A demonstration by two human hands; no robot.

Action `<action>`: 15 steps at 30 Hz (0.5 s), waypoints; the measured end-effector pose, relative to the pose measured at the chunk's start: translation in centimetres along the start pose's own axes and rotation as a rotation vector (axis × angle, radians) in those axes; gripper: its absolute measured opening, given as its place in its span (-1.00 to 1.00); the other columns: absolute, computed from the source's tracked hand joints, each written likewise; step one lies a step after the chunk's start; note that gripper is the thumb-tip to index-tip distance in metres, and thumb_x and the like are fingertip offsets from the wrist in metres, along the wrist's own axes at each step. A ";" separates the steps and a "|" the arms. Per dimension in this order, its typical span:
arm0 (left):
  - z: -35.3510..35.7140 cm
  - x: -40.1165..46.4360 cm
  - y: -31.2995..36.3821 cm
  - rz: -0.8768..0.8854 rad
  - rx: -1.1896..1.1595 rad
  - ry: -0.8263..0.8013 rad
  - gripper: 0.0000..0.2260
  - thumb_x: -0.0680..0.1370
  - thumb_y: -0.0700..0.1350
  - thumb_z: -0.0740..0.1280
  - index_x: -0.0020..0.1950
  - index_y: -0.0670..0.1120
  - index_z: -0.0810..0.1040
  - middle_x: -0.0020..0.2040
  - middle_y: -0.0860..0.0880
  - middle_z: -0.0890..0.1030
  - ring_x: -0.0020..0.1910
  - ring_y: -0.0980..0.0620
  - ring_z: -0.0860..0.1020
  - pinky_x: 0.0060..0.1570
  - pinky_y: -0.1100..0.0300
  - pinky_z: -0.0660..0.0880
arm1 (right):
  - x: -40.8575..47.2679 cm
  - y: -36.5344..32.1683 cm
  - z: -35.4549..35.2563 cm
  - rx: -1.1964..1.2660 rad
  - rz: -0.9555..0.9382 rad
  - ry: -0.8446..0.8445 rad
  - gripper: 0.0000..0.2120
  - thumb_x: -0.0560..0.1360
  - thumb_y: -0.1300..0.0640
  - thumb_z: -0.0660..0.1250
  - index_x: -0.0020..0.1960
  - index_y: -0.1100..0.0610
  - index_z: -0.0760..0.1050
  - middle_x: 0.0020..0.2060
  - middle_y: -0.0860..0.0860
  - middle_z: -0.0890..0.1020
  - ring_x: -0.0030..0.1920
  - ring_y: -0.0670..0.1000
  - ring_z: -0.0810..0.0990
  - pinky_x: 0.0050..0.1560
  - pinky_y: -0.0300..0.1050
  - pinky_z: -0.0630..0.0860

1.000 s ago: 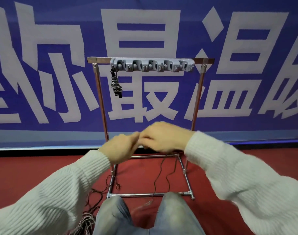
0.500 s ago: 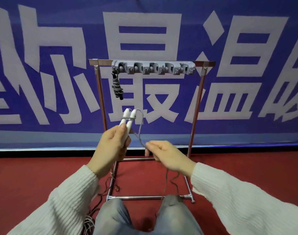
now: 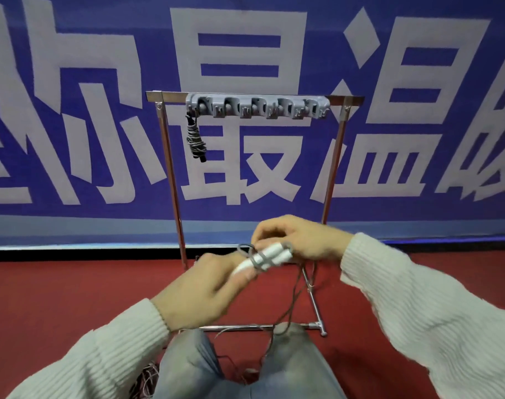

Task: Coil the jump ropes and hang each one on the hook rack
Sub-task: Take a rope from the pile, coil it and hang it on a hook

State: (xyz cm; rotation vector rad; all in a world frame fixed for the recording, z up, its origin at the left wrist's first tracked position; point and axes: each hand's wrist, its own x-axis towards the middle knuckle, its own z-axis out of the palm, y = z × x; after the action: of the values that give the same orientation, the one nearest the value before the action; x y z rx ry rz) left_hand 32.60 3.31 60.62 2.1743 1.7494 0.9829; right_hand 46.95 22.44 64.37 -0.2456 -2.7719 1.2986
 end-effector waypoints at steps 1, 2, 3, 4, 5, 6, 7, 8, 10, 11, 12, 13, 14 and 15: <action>-0.4 -0.1 0.0 -0.055 -0.092 0.092 -0.63 0.65 0.20 0.12 -0.15 -0.03 0.46 -0.37 0.11 0.40 -0.42 0.17 0.32 -0.38 0.21 0.28 | -0.3 0.9 0.8 0.101 0.009 0.050 -0.85 0.65 0.03 0.33 -0.04 -0.14 0.64 -0.25 0.22 0.57 -0.29 0.07 0.48 -0.23 0.04 0.42; -0.7 0.1 -0.2 -0.129 -0.187 0.179 -0.60 0.63 0.22 0.15 -0.19 -0.06 0.46 -0.40 0.10 0.40 -0.44 0.16 0.31 -0.41 0.23 0.26 | -0.6 1.5 1.6 0.182 0.041 0.088 -0.82 0.67 0.01 0.29 -0.03 -0.15 0.64 -0.35 0.13 0.49 -0.38 0.01 0.40 -0.34 -0.04 0.34; -0.9 0.4 -0.4 -0.217 -0.291 0.269 -0.59 0.62 0.23 0.18 -0.22 -0.07 0.45 -0.41 0.08 0.39 -0.46 0.13 0.30 -0.44 0.24 0.25 | -1.0 1.9 2.6 0.222 0.079 0.115 -0.79 0.69 -0.01 0.25 0.01 -0.13 0.65 -0.40 0.02 0.43 -0.43 -0.06 0.34 -0.40 -0.12 0.28; -1.0 0.9 -1.0 -0.314 -0.396 0.359 -0.60 0.64 0.22 0.20 -0.23 -0.05 0.45 -0.42 0.06 0.39 -0.48 0.09 0.29 -0.47 0.24 0.24 | -1.2 2.3 3.5 0.208 0.092 0.132 -0.76 0.70 -0.03 0.21 0.05 -0.08 0.66 -0.41 -0.03 0.38 -0.45 -0.09 0.31 -0.42 -0.17 0.25; -0.9 1.3 -1.9 -0.409 -0.445 0.421 -0.64 0.66 0.19 0.22 -0.19 -0.02 0.45 -0.42 0.03 0.40 -0.48 0.06 0.29 -0.48 0.23 0.24 | -1.5 2.3 4.4 0.156 0.084 0.145 -0.73 0.70 -0.04 0.20 0.08 -0.03 0.67 -0.41 -0.01 0.36 -0.44 -0.09 0.31 -0.40 -0.19 0.26; -0.8 1.7 -2.8 -0.480 -0.407 0.431 -0.72 0.67 0.17 0.22 -0.11 0.01 0.45 -0.41 0.02 0.44 -0.49 0.04 0.32 -0.48 0.20 0.26 | -1.8 2.4 5.2 0.064 0.060 0.153 -0.72 0.70 -0.05 0.19 0.08 -0.01 0.67 -0.41 0.05 0.36 -0.42 -0.06 0.32 -0.37 -0.15 0.29; -0.6 1.8 -3.7 -0.514 -0.278 0.383 -0.78 0.67 0.16 0.21 -0.01 0.03 0.43 -0.40 0.00 0.49 -0.49 0.03 0.37 -0.46 0.17 0.31 | -1.9 2.2 5.6 -0.067 0.036 0.146 -0.71 0.69 -0.07 0.20 0.07 0.00 0.67 -0.40 0.11 0.39 -0.40 -0.02 0.34 -0.32 -0.10 0.32; -0.2 1.6 -4.4 -0.506 -0.107 0.302 -0.80 0.68 0.16 0.19 0.08 0.05 0.41 -0.36 -0.02 0.55 -0.46 0.01 0.46 -0.41 0.12 0.36 | -2.0 1.7 5.8 -0.223 0.022 0.120 -0.70 0.68 -0.10 0.21 0.06 0.02 0.66 -0.39 0.12 0.46 -0.39 -0.01 0.38 -0.28 -0.06 0.36; 1.3 0.9 -5.3 -0.397 0.198 0.109 -0.78 0.69 0.17 0.13 0.17 0.07 0.41 -0.23 -0.05 0.64 -0.26 -0.08 0.60 -0.25 0.04 0.43 | -1.8 0.3 5.0 -0.483 0.005 0.057 -0.68 0.66 -0.12 0.23 0.02 0.07 0.63 -0.34 0.04 0.55 -0.35 -0.03 0.46 -0.20 -0.05 0.39; 2.1 0.6 -5.1 -0.308 0.282 0.003 -0.76 0.69 0.20 0.09 0.17 0.09 0.41 -0.17 -0.04 0.66 -0.18 -0.11 0.62 -0.19 0.03 0.44 | -1.5 -0.6 4.1 -0.558 -0.006 0.018 -0.69 0.65 -0.12 0.23 0.00 0.06 0.63 -0.32 0.00 0.57 -0.31 -0.05 0.50 -0.17 -0.05 0.41; 2.8 0.3 -4.4 -0.221 0.327 -0.092 -0.71 0.68 0.24 0.03 0.18 0.11 0.41 -0.13 -0.01 0.66 -0.16 -0.10 0.60 -0.16 0.03 0.44 | -1.2 -1.3 3.2 -0.586 -0.012 -0.024 -0.70 0.65 -0.12 0.24 -0.03 0.05 0.63 -0.31 -0.03 0.60 -0.29 -0.05 0.52 -0.15 -0.04 0.45; 3.1 0.1 -3.4 -0.139 0.352 -0.167 -0.68 0.67 0.25 -0.01 0.18 0.12 0.41 -0.12 0.03 0.63 -0.19 -0.07 0.56 -0.16 0.04 0.41 | -0.9 -1.8 2.3 -0.561 -0.008 -0.061 -0.70 0.65 -0.11 0.26 -0.07 0.05 0.63 -0.31 -0.05 0.61 -0.30 -0.06 0.53 -0.15 -0.04 0.47; 3.2 -0.1 -2.5 -0.066 0.347 -0.210 -0.67 0.67 0.24 -0.03 0.15 0.11 0.42 -0.16 0.06 0.58 -0.24 -0.01 0.49 -0.19 0.06 0.36 | -0.6 -1.8 1.5 -0.486 0.000 -0.091 -0.71 0.64 -0.09 0.29 -0.12 0.06 0.62 -0.32 -0.06 0.61 -0.31 -0.06 0.52 -0.16 -0.04 0.47; 3.0 -0.2 -1.6 -0.003 0.307 -0.216 -0.70 0.68 0.21 -0.01 0.11 0.09 0.42 -0.23 0.10 0.50 -0.30 0.06 0.41 -0.22 0.09 0.31 | -0.3 -1.6 0.9 -0.374 0.000 -0.109 -0.71 0.63 -0.06 0.32 -0.14 0.09 0.62 -0.33 -0.06 0.58 -0.32 -0.06 0.48 -0.17 -0.05 0.45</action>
State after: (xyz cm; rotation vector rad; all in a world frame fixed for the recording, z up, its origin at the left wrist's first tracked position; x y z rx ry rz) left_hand 33.04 4.39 57.42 2.3496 1.8978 0.4792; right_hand 46.98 20.65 65.03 -0.1992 -3.0907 0.8046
